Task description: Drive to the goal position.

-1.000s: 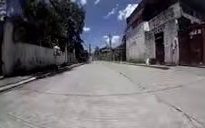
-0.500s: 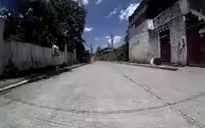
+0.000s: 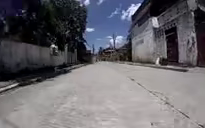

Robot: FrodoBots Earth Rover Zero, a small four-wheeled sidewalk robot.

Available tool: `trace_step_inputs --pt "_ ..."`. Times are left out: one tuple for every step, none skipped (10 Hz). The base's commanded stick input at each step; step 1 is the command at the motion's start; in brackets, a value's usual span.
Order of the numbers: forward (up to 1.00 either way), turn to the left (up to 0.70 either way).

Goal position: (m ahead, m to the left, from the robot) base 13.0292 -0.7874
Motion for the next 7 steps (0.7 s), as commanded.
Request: trace_step_inputs --pt "1.0 0.0" --pt "1.0 0.0" --pt "1.0 0.0" --pt "1.0 0.0" --pt "1.0 0.0" --pt "1.0 0.0" --pt "1.0 0.0"
